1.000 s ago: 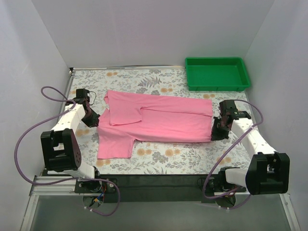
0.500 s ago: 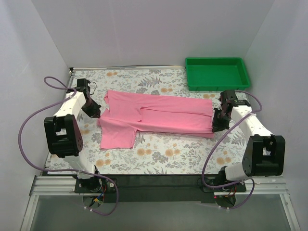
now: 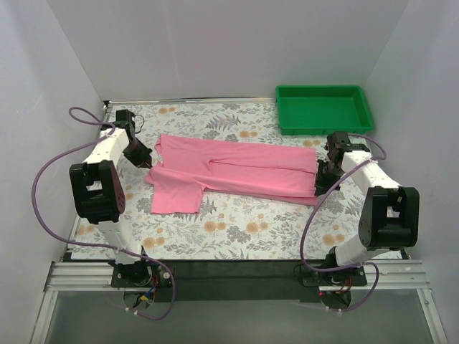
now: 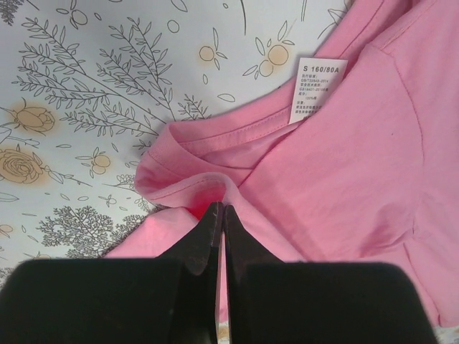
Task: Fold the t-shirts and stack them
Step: Fold the tshirt
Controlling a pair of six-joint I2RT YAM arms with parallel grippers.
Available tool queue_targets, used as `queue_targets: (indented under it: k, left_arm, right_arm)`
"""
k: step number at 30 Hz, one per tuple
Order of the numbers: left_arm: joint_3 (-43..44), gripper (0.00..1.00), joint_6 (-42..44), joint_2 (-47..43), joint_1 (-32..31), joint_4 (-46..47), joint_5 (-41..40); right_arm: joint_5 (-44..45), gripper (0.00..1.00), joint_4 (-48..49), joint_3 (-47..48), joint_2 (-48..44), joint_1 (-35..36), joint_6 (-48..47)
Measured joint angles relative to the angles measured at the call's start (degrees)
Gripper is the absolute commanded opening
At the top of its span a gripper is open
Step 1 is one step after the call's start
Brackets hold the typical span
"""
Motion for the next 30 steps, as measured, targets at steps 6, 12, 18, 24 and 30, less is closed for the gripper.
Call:
queue_targets:
  k: [6,12,18,24,30]
  left_arm:
    - [0.11,0.00,0.20,1.68,0.00,0.20,0.00]
    - [0.61,0.00,0.17,2.86,0.00,0.22,0.02]
    - [2.71,0.00,0.07,2.89,0.00,0.37,0.17]
    - [2.95,0.00,-0.33,2.89,-0.02,0.68,0.42]
    - [2.95,0.00,-0.59,3.21,-0.11,2.16,0.66]
  right_arm:
    - [-0.33,0.01,0.31,1.60,2.05,0.00,0.00]
    - [-0.28,0.01,0.42,2.27,2.54,-0.02,0.00]
    - [0.68,0.01,1.53,2.54,3.41,-0.33,0.02]
    - [0.96,0.01,2.78,2.54,4.79,-0.81,0.00]
    - [0.98,0.01,4.94,2.54,5.86,-2.36,0.00]
